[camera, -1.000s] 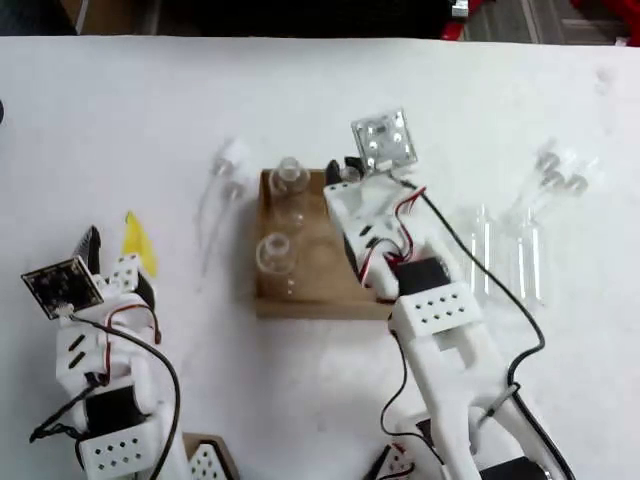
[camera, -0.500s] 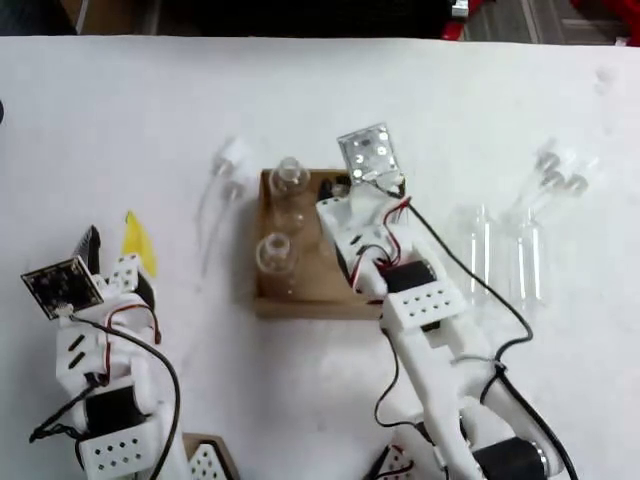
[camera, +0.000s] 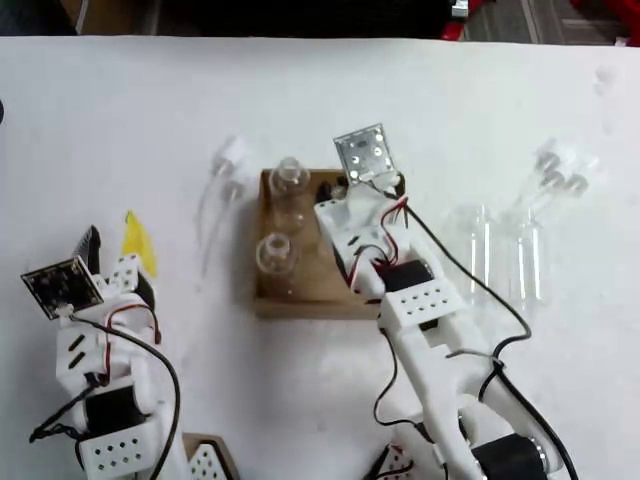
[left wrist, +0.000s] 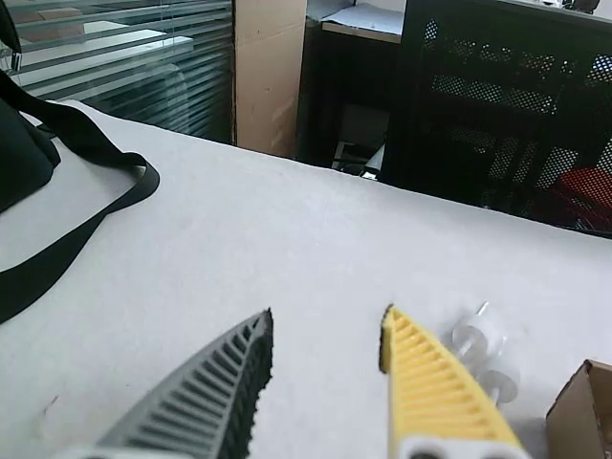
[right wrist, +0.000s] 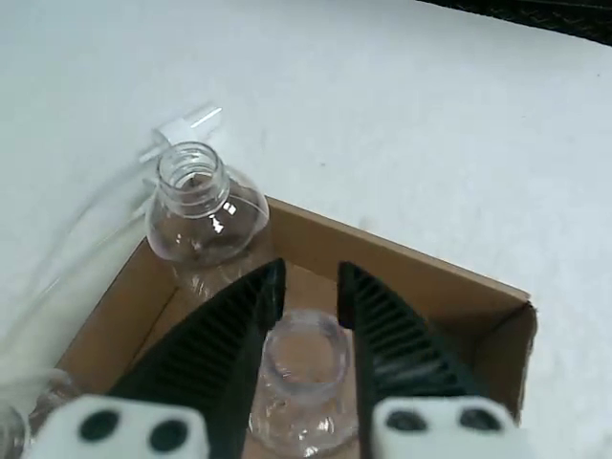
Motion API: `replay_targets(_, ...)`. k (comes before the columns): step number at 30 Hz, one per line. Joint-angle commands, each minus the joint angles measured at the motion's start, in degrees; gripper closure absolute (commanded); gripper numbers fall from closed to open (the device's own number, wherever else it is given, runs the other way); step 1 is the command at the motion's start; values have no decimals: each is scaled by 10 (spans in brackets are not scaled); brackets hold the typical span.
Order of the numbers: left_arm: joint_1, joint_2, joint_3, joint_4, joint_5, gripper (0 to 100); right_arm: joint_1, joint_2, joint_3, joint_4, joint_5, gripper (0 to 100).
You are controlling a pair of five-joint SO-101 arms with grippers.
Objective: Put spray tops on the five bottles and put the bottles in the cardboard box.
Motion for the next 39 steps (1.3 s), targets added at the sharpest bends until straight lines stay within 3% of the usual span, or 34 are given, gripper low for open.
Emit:
replay_targets(1,8,-4,-2,2,-4,819,-4,-6,-25,-15,-6,845)
replay_targets(5,8,-4,-2,1,-4,819,-3,-43,-29,7,-6,837)
replay_targets(11,7,-4,-2,1,-4,819,16,-160,-90,130,-7,836)
replay_targets(14,7,-4,-2,2,-4,819,64,-187,-147,201,-11,836)
replay_targets(20,7,-4,-2,2,-4,819,226,-162,-272,318,-75,838)
replay_targets(28,10,-4,-2,2,-4,819,339,89,-452,424,-18,839)
replay_targets(39,10,-4,-2,2,-4,819,337,581,-906,734,103,837)
